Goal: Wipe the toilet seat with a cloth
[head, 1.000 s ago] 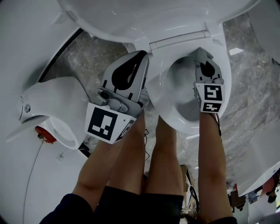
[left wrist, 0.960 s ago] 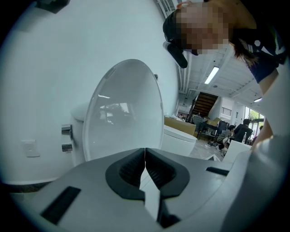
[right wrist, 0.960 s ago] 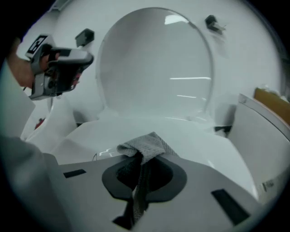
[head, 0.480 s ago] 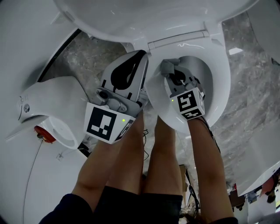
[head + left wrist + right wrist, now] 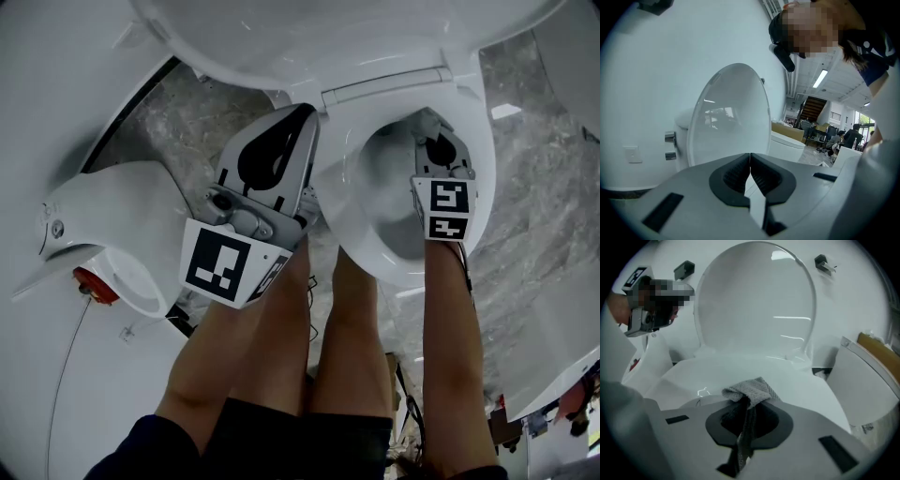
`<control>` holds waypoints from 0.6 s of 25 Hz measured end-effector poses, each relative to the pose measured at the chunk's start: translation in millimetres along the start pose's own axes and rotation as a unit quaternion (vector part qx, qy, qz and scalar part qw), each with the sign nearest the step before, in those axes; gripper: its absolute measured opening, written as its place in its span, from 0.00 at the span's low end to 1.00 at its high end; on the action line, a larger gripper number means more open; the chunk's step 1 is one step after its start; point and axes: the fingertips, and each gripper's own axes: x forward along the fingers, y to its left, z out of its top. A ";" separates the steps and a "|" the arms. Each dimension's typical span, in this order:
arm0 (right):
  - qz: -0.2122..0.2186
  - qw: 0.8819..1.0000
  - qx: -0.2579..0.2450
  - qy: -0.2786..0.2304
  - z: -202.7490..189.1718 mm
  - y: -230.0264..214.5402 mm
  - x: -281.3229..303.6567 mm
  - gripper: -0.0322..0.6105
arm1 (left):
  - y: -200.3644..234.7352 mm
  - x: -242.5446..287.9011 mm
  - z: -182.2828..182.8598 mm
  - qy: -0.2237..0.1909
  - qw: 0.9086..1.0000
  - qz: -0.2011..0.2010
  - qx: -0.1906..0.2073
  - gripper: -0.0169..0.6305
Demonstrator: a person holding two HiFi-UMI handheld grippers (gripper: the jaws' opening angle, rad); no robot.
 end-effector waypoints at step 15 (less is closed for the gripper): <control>0.417 0.909 -0.003 -0.024 -19.2 209.6 -71.0 0.09 | 10.9 -9.5 7.0 -0.007 1.000 0.010 -0.002 0.06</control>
